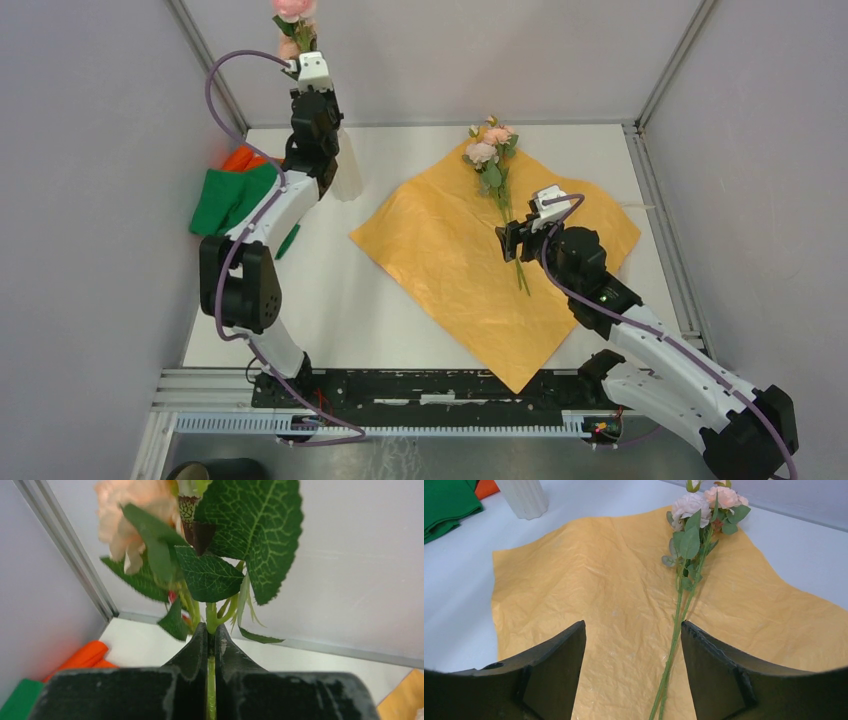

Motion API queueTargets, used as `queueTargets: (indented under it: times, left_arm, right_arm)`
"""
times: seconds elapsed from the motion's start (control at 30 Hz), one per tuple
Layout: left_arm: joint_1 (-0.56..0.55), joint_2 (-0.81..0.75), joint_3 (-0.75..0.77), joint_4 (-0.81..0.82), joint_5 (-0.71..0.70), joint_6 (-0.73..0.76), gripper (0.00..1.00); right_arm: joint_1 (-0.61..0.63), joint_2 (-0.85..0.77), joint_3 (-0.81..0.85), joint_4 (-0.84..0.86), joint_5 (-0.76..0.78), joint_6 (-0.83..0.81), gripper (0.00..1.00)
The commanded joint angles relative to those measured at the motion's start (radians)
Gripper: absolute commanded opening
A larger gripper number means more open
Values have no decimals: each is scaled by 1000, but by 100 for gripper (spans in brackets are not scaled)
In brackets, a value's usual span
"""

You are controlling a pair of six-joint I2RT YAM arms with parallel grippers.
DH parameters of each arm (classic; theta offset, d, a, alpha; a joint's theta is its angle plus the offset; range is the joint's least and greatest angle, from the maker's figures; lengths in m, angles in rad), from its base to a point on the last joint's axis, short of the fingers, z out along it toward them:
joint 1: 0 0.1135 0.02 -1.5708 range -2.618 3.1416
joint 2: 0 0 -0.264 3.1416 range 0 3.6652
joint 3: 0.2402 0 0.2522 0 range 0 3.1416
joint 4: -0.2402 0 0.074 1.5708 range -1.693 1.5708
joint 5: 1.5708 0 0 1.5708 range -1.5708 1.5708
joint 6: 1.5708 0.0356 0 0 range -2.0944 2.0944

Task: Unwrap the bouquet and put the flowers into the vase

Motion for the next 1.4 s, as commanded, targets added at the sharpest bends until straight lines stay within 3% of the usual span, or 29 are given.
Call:
queueTargets:
  times: [0.0,0.1,0.27,0.33,1.0,1.17,1.37]
  left_arm:
    - [7,20,-66,68,-38,-92,2]
    - [7,34,-91,68,-46,-120,4]
    - [6,7,-138,89,-39,-164,56]
    - [6,-3,-139,86,-45,-165,69]
    - [-15,-175,-133,19,88,-214,73]
    - [-82,-259,-158,-21,146,-226,73]
    - [-252,-327,-226,-151,138,-279,72]
  right_arm:
    - [2,-3,-4,21,17,-10,75]
    - [1,-3,-9,17,24,-15,75]
    - [1,11,-5,5,29,-16,75]
    - [1,18,-6,7,24,-17,75]
    - [1,84,6,23,-6,-4,75]
    - [1,137,41,26,31,0,75]
    - [-1,293,158,-5,112,4,74]
